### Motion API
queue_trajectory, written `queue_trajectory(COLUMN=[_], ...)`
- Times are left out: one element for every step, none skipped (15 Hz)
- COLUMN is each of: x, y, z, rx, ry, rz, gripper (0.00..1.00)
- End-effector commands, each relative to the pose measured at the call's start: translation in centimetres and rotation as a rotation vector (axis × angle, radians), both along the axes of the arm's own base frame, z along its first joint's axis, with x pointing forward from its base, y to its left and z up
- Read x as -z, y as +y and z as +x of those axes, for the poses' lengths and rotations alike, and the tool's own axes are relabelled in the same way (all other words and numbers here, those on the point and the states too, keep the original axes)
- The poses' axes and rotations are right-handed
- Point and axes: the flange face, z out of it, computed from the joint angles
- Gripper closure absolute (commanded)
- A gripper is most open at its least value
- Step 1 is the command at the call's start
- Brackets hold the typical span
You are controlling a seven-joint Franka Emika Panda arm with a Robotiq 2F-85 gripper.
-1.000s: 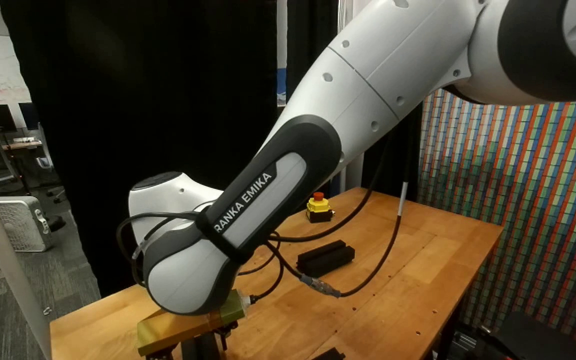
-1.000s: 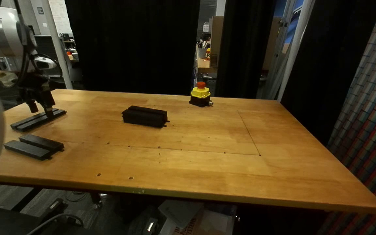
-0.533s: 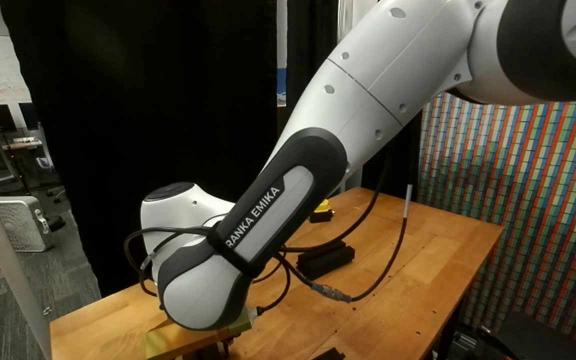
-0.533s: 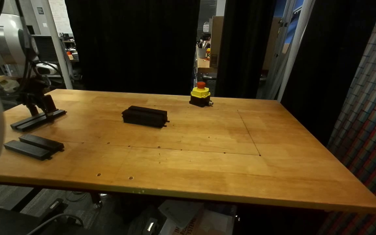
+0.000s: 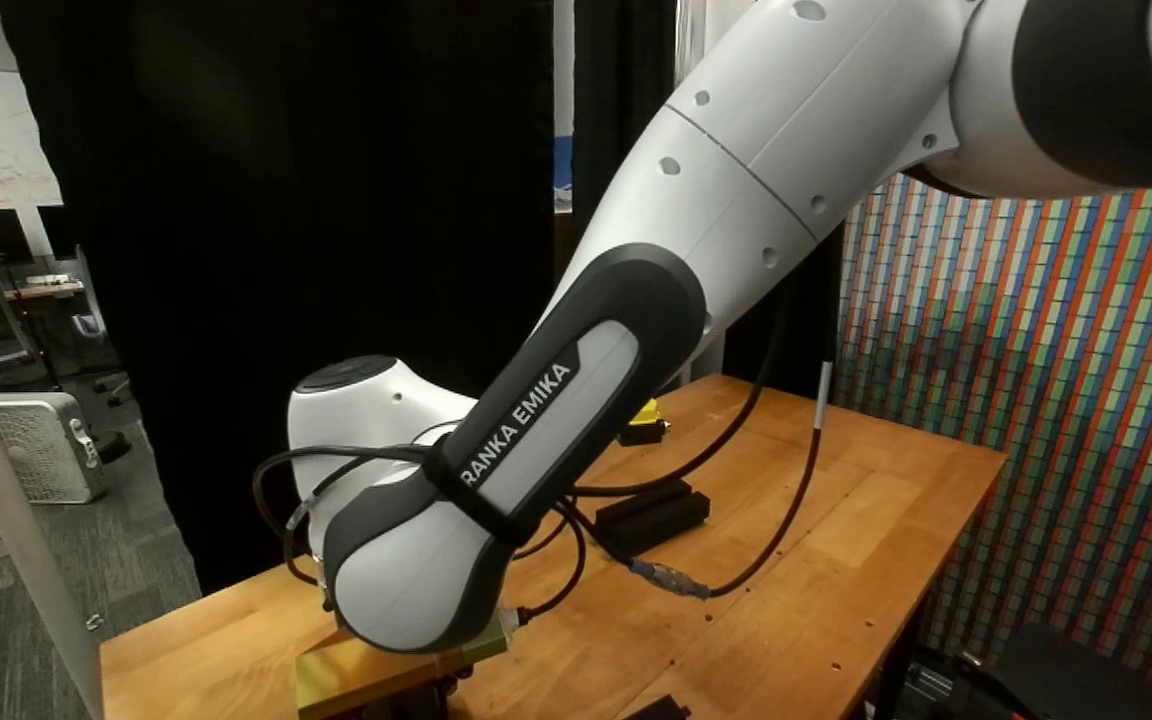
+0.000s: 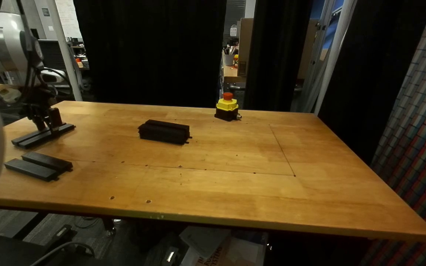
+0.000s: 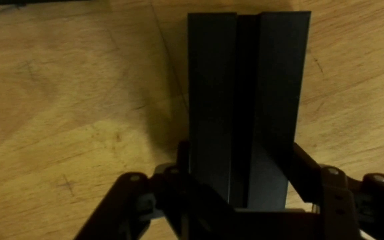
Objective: Stack the black pieces together
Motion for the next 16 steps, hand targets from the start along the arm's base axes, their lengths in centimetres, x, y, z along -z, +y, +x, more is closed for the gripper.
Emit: queue_trajectory(x=[-0.8, -1.2, -1.5, -1.8, -2.3, -2.8, -3.4, -4.0, -4.5, -5.0, -5.5, -5.8, -6.0, -6.2, -6.3, -6.4], y=[-0.5, -0.6, -0.7, -0.8, -1.0, -1.1, -1.3, -1.4, -1.8, -2.1, -2.5, -2.9, -3.3, -3.9, -4.5, -5.2], z=[-0.4, -0.6, -0.7, -0.9, -1.1, -1.2, -1.4, -1.5, -1.8, -2.0, -2.3, -2.6, -2.8, -3.2, -3.6, -4.1], rx=[-0.003, -0.020, -0.032, -0.061, -0.100, -0.131, -0.175, -0.219, -0.273, -0.318, -0.379, -0.437, -0.492, -0.548, -0.605, -0.661], ry=[0.008, 0.009, 0.008, 0.009, 0.008, 0.009, 0.013, 0.016, 0.021, 0.026, 0.033, 0.042, 0.054, 0.064, 0.070, 0.073], rz=[0.006, 0.006, 0.000, -0.002, -0.006, -0.012, -0.023, -0.030, -0.040, -0.053, -0.061, -0.067, -0.068, -0.076, -0.079, -0.087], gripper=[0.54, 0.54, 0.54, 0.54, 0.54, 0.54, 0.54, 0.54, 0.54, 0.54, 0.54, 0.54, 0.54, 0.54, 0.54, 0.54])
